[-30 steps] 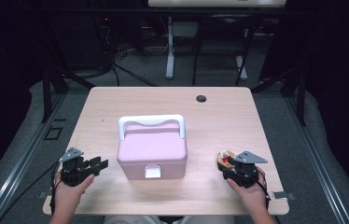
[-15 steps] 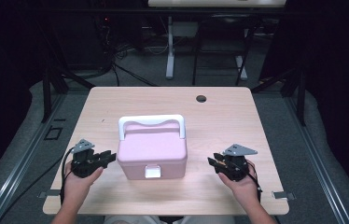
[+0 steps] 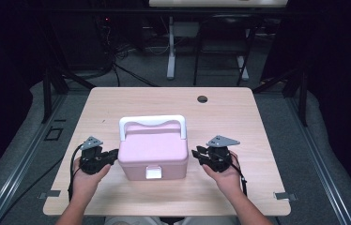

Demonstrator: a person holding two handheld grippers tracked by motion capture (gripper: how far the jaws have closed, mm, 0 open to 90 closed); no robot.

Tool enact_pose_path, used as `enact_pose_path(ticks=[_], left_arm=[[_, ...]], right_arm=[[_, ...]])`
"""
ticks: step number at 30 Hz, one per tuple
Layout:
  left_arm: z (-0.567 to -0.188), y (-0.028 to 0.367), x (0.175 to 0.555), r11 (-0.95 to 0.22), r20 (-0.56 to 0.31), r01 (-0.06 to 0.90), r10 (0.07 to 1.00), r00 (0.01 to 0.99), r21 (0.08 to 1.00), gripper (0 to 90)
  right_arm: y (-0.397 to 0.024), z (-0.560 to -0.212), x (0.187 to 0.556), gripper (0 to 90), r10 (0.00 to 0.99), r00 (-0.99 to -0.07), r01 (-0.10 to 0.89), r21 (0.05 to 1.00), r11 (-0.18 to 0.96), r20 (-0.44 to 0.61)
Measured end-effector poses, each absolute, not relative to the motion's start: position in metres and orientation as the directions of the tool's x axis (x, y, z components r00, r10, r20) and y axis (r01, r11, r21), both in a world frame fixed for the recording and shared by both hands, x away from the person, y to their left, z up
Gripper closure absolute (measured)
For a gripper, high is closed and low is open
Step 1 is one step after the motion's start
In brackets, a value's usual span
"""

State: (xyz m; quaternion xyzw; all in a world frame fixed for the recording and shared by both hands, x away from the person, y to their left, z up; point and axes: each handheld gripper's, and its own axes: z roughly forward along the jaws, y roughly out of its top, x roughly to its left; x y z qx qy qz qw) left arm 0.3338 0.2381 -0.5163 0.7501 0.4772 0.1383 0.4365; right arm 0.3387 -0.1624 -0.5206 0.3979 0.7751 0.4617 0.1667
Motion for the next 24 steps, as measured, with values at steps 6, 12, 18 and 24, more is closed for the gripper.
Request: enact_pose_path(ticks=[6, 12, 18, 24], left_arm=[[-0.515, 0.234, 0.332, -0.166, -0.216, 0.591, 0.826, 0.521, 0.79, 85.7], [-0.515, 0.224, 0.329, -0.184, -0.206, 0.577, 0.813, 0.545, 0.796, 90.0], [-0.514, 0.218, 0.326, -0.19, -0.221, 0.583, 0.799, 0.56, 0.79, 90.0], [-0.51, 0.216, 0.322, -0.202, -0.23, 0.588, 0.784, 0.576, 0.783, 90.0]], right_arm=[[-0.153, -0.517, 0.336, 75.3, 0.757, -0.645, 0.453, 0.852, 0.263, 0.109], [-0.157, -0.513, 0.33, 83.1, 0.771, -0.625, 0.471, 0.846, 0.251, 0.12], [-0.159, -0.512, 0.321, 89.0, 0.79, -0.603, 0.473, 0.846, 0.246, 0.107], [-0.164, -0.512, 0.31, 89.3, 0.789, -0.605, 0.472, 0.846, 0.249, 0.106]])
